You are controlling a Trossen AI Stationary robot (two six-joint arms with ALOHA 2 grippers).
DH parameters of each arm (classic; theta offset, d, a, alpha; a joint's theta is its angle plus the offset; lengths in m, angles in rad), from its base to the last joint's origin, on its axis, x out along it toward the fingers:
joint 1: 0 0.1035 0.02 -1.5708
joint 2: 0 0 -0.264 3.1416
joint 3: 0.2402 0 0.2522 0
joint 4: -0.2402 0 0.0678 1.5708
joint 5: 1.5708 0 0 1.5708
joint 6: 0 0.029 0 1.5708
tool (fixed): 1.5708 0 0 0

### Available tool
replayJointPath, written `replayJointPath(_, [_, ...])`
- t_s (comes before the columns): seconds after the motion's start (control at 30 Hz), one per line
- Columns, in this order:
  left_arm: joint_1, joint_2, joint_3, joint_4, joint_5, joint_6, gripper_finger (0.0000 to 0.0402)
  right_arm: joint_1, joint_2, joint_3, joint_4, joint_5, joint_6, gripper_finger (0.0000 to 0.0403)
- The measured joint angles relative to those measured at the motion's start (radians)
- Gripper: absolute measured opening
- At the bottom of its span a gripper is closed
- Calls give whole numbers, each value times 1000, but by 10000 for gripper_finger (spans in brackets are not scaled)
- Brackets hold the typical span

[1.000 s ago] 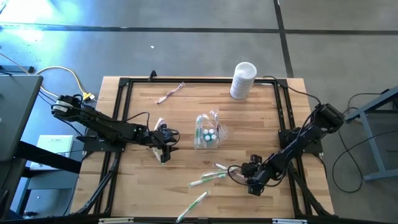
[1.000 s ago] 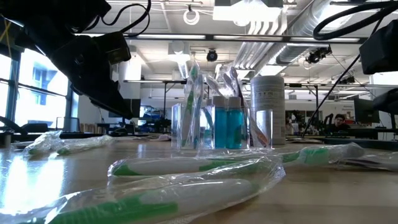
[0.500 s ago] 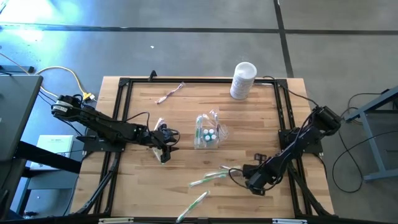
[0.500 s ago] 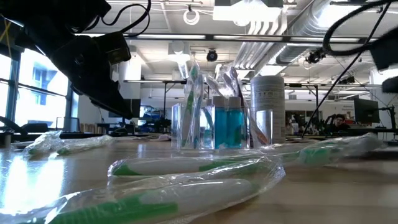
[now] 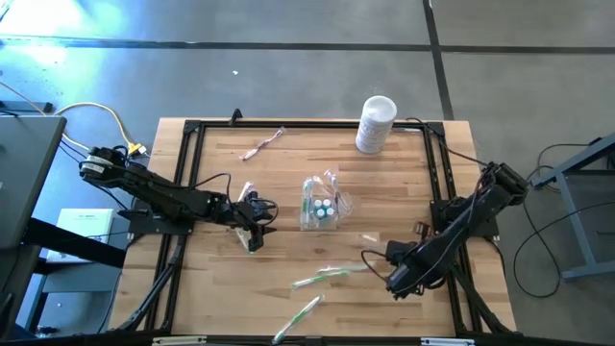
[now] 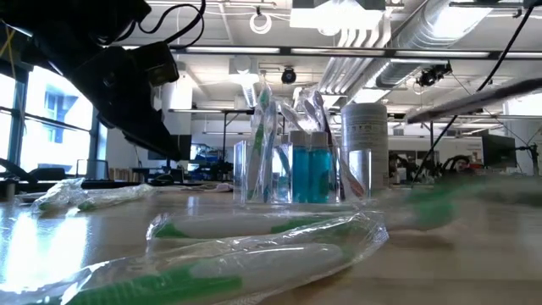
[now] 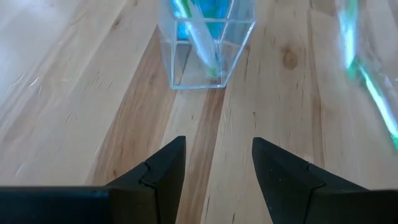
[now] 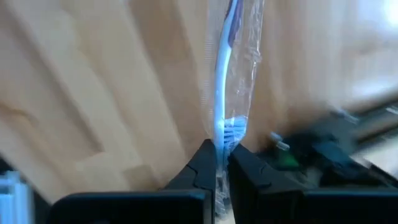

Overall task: Pick & Place toothbrushing station
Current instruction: Put the violet toothbrush into the transparent organizer

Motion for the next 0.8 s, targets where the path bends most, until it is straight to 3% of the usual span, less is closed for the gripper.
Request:
replayJointPath(0.37, [0,0,0,41,0,0,180,-69,-2,81,-14,96,-168,10])
replayJointPath(0.8, [0,0,0,44,1,-94,180,-269,-2,81,-15,211,-502,10])
